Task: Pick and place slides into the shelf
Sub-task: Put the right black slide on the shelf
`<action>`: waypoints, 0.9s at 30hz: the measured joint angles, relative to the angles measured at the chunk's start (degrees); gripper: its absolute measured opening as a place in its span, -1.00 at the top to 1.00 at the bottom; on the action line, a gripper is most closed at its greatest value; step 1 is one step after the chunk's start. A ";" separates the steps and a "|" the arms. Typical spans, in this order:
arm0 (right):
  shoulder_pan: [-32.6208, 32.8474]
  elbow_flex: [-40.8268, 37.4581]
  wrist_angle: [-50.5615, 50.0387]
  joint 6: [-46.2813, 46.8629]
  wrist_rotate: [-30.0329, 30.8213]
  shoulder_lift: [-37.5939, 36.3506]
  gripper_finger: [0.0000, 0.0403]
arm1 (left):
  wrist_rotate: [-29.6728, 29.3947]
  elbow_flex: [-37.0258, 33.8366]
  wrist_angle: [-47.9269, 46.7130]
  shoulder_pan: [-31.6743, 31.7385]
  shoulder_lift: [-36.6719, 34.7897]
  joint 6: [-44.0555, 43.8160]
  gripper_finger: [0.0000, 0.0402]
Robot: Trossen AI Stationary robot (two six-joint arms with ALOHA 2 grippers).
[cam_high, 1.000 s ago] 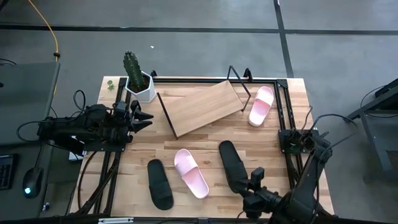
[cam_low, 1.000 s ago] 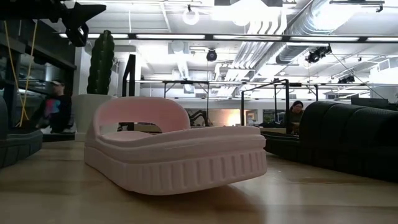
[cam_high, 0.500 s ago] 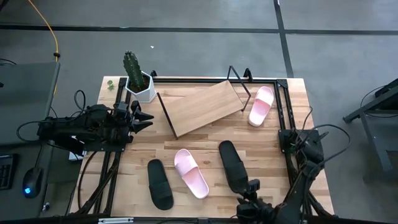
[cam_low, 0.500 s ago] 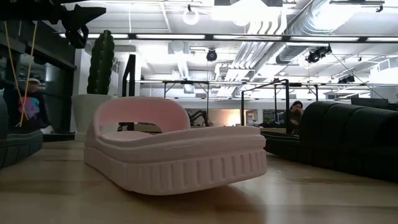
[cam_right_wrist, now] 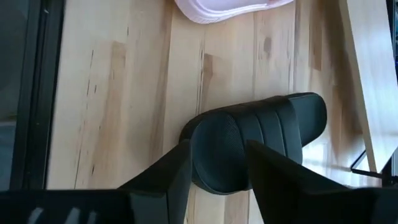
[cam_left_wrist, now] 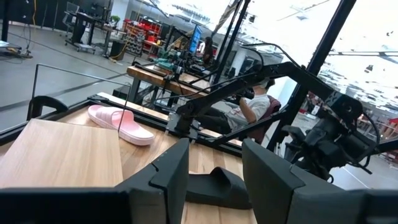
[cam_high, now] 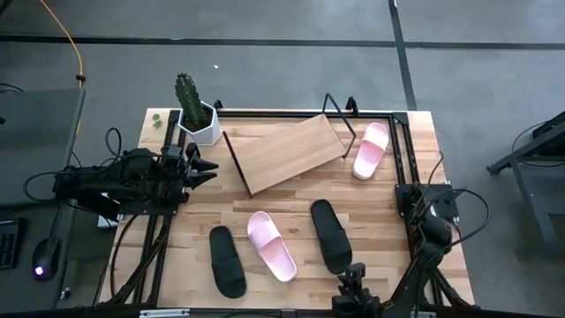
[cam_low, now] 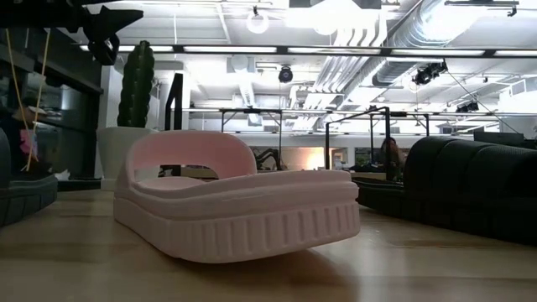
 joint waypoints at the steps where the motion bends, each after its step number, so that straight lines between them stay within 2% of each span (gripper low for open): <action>1: 0.00 0.00 0.00 -0.02 0.00 0.31 0.23 | -0.01 0.00 0.00 0.00 0.00 0.02 0.33; 6: 0.00 0.00 0.02 -0.06 0.67 1.80 0.02 | -0.16 0.00 0.00 0.00 0.00 0.04 0.33; 12: -0.02 0.00 0.02 -1.72 5.20 3.56 -0.14 | -0.16 0.00 0.02 0.01 0.00 0.15 0.33; 21: -0.16 -0.58 0.24 -4.71 9.22 6.41 -0.17 | -0.16 0.00 0.02 -0.01 0.00 0.16 0.33; 24: -0.41 -3.95 0.08 -3.06 10.58 6.41 -0.17 | -0.17 0.00 0.02 0.00 0.00 0.17 0.33; 27: -0.78 -9.58 0.03 -0.48 8.70 6.42 -0.17 | -0.17 0.00 0.02 0.00 0.00 0.17 0.33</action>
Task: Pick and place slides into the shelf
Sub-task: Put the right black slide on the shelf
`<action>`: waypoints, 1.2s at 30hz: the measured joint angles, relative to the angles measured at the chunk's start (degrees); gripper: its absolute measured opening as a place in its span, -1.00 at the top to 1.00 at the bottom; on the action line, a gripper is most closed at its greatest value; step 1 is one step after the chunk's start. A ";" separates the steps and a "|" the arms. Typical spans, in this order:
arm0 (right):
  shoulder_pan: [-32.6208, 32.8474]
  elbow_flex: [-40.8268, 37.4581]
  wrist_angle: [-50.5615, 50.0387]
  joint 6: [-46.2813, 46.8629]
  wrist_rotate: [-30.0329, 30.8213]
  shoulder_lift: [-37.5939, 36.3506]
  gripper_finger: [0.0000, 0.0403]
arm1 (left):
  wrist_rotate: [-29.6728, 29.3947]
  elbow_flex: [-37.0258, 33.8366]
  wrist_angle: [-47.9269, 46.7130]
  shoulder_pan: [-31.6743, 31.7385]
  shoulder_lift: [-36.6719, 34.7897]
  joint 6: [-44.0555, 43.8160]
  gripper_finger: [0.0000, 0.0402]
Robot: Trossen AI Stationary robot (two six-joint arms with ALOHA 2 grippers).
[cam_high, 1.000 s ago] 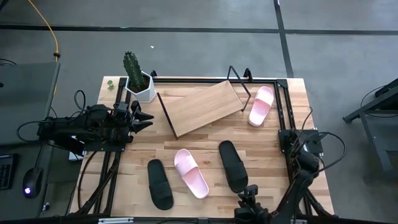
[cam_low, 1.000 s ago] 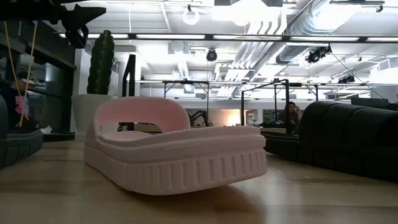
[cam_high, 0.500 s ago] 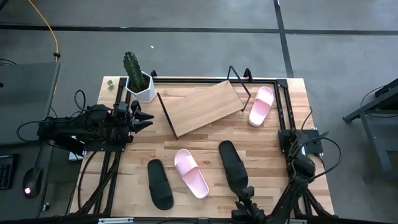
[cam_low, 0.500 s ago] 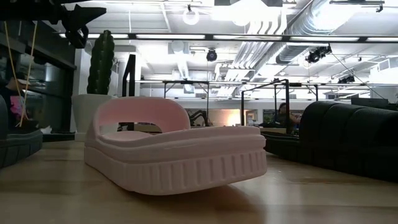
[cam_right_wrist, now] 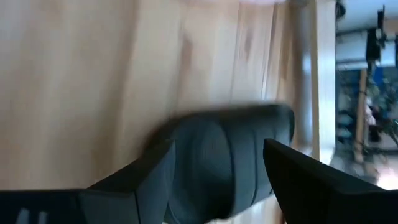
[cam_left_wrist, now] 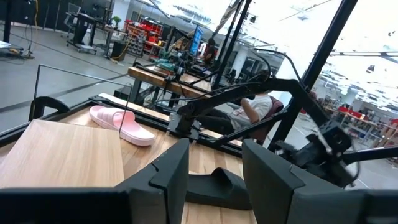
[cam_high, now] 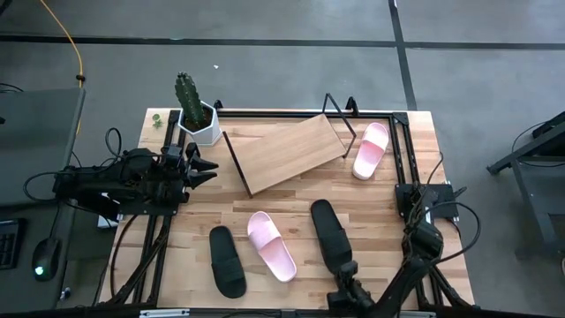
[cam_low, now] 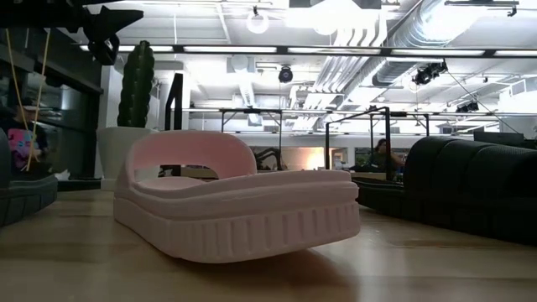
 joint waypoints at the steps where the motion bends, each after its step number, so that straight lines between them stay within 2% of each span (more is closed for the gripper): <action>1: -0.04 -1.94 -0.01 1.54 -0.81 0.03 -0.17 | 0.02 0.00 -0.02 -0.01 0.02 0.00 0.33; 5: -0.01 -7.86 -0.08 6.65 -2.57 0.03 -0.17 | 0.00 0.00 -0.02 0.00 0.02 0.00 0.33; 10: 0.02 -9.57 -0.27 11.01 -2.02 0.03 -0.17 | 0.00 0.00 -0.02 0.00 0.01 0.00 0.33; 16: -0.57 -9.11 -0.05 9.73 0.67 0.03 -0.17 | 0.00 0.00 -0.02 0.01 0.02 0.00 0.33; 25: -4.28 -9.11 0.05 7.42 1.48 0.03 -0.15 | 0.00 0.00 -0.02 -0.01 0.02 0.00 0.33; 36: -6.46 -9.06 -0.12 7.54 2.31 0.01 0.17 | 0.00 0.00 -0.02 -0.01 0.02 0.00 0.33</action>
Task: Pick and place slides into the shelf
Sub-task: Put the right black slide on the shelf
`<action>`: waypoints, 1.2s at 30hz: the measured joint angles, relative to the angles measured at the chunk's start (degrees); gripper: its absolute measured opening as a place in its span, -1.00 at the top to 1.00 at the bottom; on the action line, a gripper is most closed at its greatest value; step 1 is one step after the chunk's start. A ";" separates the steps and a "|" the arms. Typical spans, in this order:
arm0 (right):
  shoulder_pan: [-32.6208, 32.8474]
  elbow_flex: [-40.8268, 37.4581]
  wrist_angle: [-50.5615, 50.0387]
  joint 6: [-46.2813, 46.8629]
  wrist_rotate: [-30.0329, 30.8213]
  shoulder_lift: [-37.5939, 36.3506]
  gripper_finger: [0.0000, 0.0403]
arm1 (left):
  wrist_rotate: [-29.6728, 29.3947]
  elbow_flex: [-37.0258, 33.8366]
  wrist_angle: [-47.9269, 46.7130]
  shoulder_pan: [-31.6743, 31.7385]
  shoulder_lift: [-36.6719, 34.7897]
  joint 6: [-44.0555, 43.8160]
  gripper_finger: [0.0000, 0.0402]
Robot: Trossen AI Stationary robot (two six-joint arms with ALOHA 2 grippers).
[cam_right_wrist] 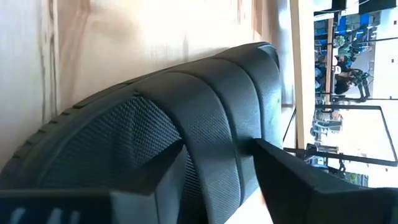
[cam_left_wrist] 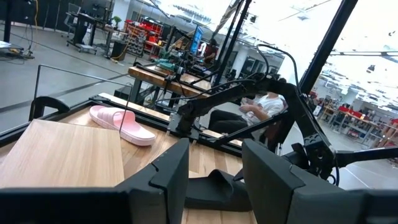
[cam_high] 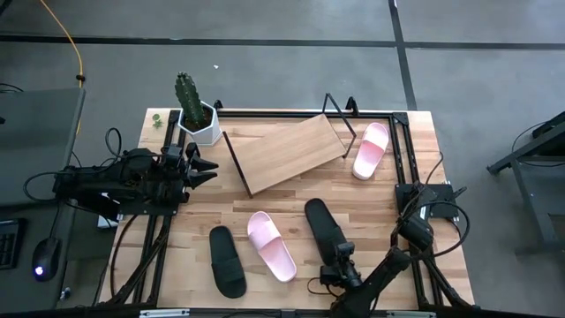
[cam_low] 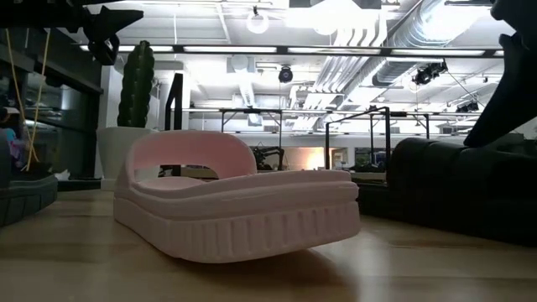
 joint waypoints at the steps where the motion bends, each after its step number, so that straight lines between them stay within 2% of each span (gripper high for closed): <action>1: 0.00 0.00 -0.02 -0.06 0.00 0.00 0.22 | 0.00 0.00 0.00 0.02 0.00 -0.02 0.33; 9: 0.07 0.00 0.00 -0.11 -0.28 -0.07 0.53 | 0.00 0.00 0.00 0.02 0.00 0.00 0.33; 24: 0.07 0.00 0.07 -1.30 -0.60 -0.07 0.94 | -0.01 0.00 -0.01 0.00 0.00 0.00 0.33; 36: -0.41 0.00 0.11 -1.18 1.74 -0.59 0.99 | 0.00 0.00 -0.02 0.01 0.00 0.00 0.33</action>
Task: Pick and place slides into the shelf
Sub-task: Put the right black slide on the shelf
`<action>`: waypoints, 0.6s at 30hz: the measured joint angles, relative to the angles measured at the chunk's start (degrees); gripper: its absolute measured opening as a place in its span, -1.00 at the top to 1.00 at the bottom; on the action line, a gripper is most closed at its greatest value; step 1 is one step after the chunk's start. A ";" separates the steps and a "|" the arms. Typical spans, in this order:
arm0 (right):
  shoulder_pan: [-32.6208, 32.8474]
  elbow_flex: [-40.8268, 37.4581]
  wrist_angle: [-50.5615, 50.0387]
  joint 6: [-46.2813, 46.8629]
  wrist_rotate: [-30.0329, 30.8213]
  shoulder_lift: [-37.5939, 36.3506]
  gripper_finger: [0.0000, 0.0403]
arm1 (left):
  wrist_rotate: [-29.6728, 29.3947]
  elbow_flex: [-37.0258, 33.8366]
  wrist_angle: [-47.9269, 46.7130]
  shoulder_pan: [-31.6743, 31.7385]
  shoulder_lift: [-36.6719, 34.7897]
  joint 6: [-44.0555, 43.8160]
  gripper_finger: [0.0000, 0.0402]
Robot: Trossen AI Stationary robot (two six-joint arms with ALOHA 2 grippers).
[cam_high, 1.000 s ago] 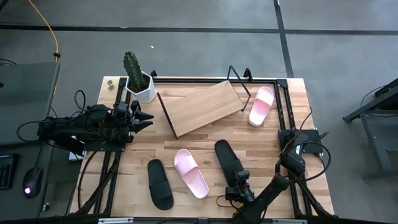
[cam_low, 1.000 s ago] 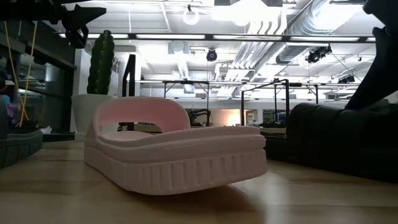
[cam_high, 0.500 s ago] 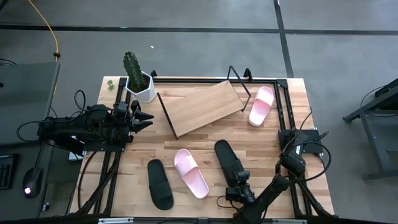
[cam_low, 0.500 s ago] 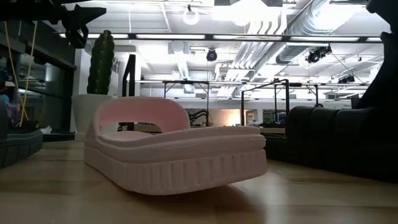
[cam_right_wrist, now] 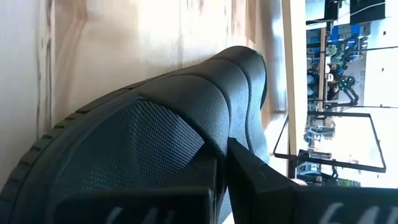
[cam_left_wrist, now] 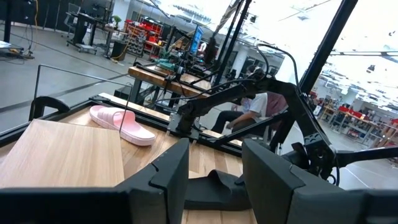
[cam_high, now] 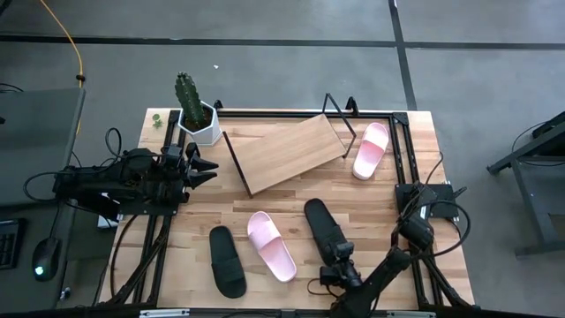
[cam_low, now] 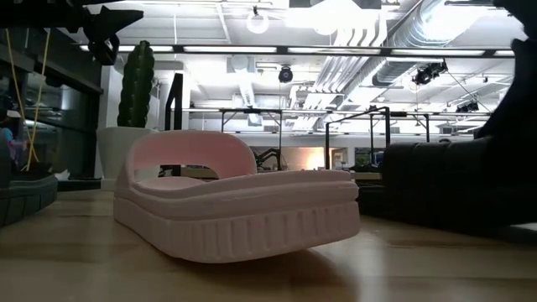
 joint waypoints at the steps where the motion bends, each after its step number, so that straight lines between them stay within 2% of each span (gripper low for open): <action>1: -0.18 0.00 0.08 0.00 0.06 -0.40 0.99 | 0.00 0.00 0.02 0.01 -0.02 0.00 0.33; 10: -0.29 0.00 0.31 -0.46 3.10 -5.73 1.00 | -0.01 0.00 0.01 0.00 -0.01 0.00 0.33; 18: -0.40 0.00 0.24 -7.08 6.44 -8.93 1.00 | 0.00 0.00 0.02 0.00 0.00 0.00 0.33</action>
